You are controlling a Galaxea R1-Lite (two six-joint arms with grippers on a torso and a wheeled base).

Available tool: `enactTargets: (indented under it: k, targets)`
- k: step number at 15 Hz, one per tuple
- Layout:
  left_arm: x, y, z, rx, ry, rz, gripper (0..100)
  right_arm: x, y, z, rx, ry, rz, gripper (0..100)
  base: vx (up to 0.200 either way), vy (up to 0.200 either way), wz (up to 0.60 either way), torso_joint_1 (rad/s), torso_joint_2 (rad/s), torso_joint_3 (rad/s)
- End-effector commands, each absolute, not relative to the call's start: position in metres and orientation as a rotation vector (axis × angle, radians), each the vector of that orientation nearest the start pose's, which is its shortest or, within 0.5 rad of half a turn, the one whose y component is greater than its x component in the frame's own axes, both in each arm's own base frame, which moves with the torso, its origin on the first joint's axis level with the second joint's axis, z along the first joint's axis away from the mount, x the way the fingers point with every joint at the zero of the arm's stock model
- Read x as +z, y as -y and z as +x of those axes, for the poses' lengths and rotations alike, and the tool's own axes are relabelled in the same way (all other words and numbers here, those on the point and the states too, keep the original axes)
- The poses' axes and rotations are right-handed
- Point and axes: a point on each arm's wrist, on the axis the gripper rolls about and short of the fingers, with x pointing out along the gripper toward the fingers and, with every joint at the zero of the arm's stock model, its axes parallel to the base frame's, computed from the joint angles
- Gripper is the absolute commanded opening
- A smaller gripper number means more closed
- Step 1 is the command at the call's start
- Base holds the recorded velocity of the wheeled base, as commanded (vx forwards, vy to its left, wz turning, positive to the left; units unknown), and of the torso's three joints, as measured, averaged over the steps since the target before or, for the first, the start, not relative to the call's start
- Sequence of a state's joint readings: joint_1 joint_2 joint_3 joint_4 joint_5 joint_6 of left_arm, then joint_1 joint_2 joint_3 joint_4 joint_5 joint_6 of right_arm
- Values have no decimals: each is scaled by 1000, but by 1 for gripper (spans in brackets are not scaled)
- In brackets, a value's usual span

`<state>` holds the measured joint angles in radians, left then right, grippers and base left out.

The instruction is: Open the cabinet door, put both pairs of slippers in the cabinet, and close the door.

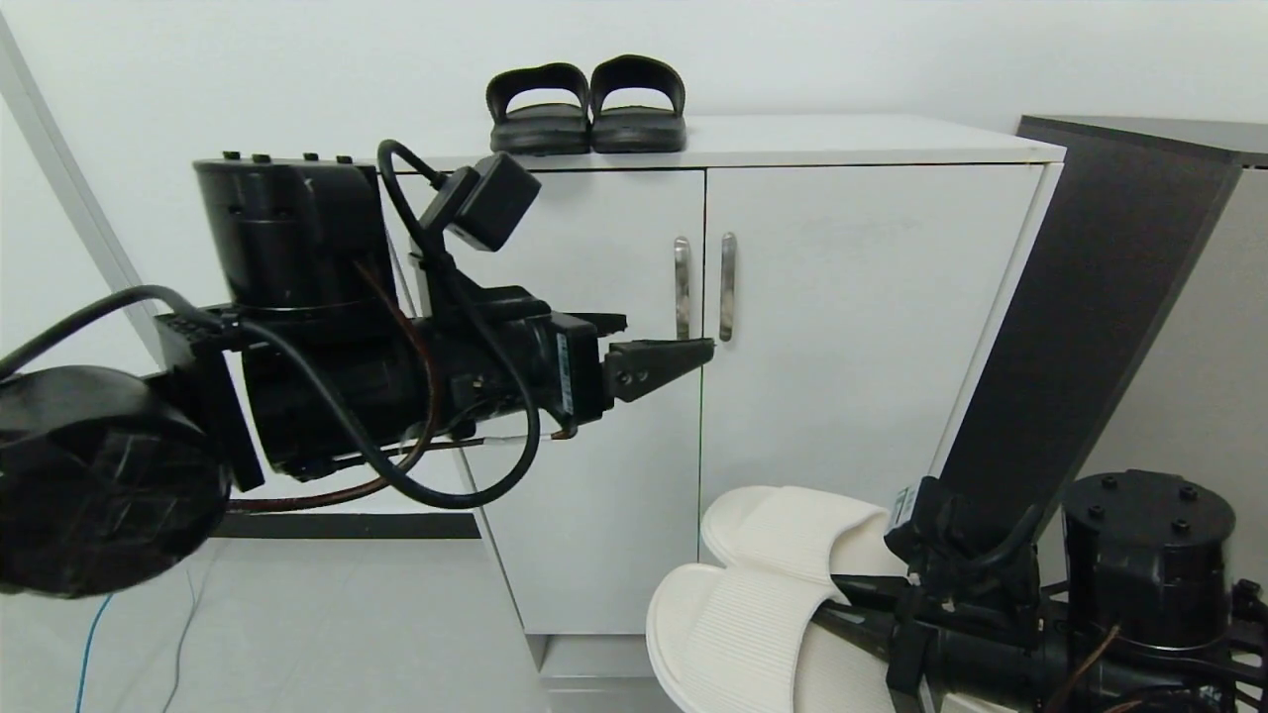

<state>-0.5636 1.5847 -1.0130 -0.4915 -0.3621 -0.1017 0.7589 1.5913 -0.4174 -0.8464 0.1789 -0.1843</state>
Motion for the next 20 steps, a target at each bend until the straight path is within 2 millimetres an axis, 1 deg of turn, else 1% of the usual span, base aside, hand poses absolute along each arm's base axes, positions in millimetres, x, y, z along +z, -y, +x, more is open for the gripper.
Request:
enactTargets:
  k: [1,3,4,6,8,10,11,14,18,20]
  targets:
    - [260,182,259,-945,-132,-87,100,135,-168,171,959,-239,-266,0,0,0,0,0,0,0]
    - [265,194,267,-966,-115,-97,100,135,-168,171,959,-239,-266,0,0,0,0,0,0,0]
    - [270,203,273,-986,-114,-136,100,136,-168,171,959,-237,-265,0,0,0,0,0,0,0]
    - [281,210,280,-1070,-125,-215,100,136,-167,171,956,-237,-265,0,0,0,0,0,0,0]
    - [284,215,284,-1132,-149,-267,100,136,-166,171,953,-235,-264,0,0,0,0,0,0,0]
    - [283,222,293,-1154,-173,-306,100,137,-166,172,951,-229,-262,0,0,0,0,0,0,0]
    - [278,228,302,-1141,-176,-310,100,139,-166,172,950,-210,-256,0,0,0,0,0,0,0]
    - [275,231,311,-1071,-177,-314,100,137,-166,172,948,-212,-257,0,0,0,0,0,0,0]
    - [273,230,314,-956,-188,-312,100,136,-166,172,949,-219,-257,0,0,0,0,0,0,0]
    - [272,230,317,-932,-183,-312,100,136,-166,173,949,-220,-257,0,0,0,0,0,0,0]
